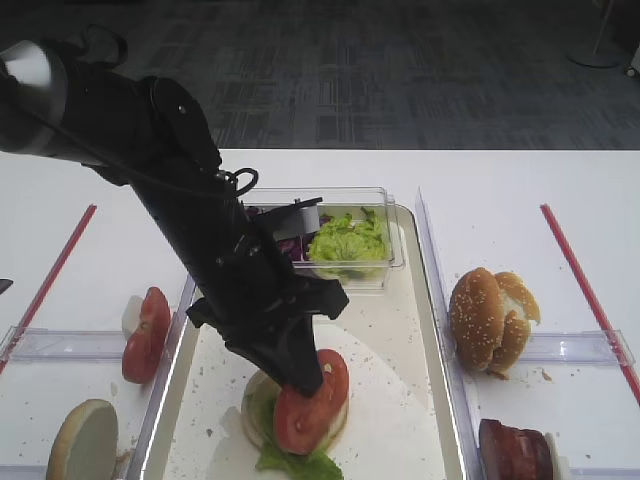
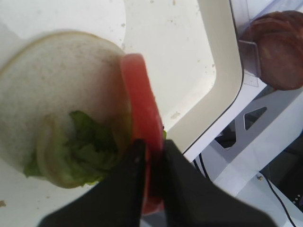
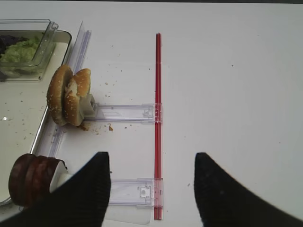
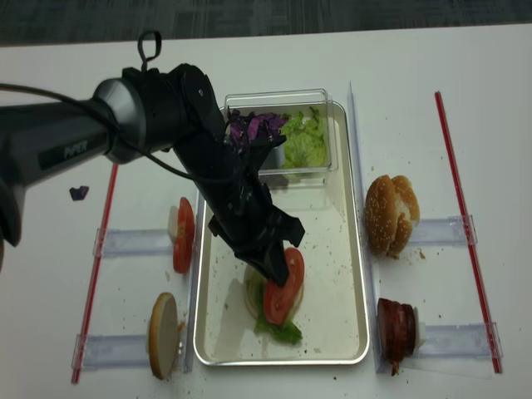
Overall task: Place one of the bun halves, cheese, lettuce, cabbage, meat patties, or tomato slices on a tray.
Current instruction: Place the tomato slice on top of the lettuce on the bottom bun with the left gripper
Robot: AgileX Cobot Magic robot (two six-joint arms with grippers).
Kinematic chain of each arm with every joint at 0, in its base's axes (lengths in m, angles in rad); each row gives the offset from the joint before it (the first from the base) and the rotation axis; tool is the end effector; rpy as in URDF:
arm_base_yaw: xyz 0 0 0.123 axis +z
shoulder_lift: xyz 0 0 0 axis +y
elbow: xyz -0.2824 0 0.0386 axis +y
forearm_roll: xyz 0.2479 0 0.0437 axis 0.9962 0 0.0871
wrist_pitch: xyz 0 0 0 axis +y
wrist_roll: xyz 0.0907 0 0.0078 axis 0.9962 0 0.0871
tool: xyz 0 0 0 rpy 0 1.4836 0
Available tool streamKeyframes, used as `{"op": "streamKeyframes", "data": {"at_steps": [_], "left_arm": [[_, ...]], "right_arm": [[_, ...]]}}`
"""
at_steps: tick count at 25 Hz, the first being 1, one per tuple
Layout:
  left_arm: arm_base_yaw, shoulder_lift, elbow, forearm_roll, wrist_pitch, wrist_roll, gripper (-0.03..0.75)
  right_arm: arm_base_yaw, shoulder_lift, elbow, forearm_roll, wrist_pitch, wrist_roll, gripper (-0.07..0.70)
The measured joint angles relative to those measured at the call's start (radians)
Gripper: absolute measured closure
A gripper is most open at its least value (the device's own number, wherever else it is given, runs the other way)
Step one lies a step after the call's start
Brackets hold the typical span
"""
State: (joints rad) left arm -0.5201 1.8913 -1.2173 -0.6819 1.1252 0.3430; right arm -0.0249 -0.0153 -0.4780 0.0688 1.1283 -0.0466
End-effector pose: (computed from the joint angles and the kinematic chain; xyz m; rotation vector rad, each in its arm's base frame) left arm 0.2726 -0.2158 0.1835 -0.7226 -2.7411 0.8429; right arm -0.0076 0.0059 0.2658 -0.0287 2.1166 0.0408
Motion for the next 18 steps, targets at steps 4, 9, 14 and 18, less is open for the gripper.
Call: {"op": "streamKeyframes", "data": {"at_steps": [4, 9, 14, 18], "left_arm": [[0.0, 0.0, 0.0, 0.008, 0.004, -0.011, 0.544], [0.0, 0.0, 0.0, 0.075, 0.006, -0.067, 0.414], [0.0, 0.0, 0.0, 0.128, 0.006, -0.105, 0.258], [0.0, 0.0, 0.0, 0.129, 0.006, -0.107, 0.187]], "right_arm": [[0.0, 0.0, 0.0, 0.0, 0.0, 0.0, 0.204], [0.0, 0.0, 0.0, 0.0, 0.0, 0.0, 0.204], [0.0, 0.0, 0.0, 0.0, 0.0, 0.0, 0.204], [0.0, 0.0, 0.0, 0.0, 0.0, 0.0, 0.204]]}}
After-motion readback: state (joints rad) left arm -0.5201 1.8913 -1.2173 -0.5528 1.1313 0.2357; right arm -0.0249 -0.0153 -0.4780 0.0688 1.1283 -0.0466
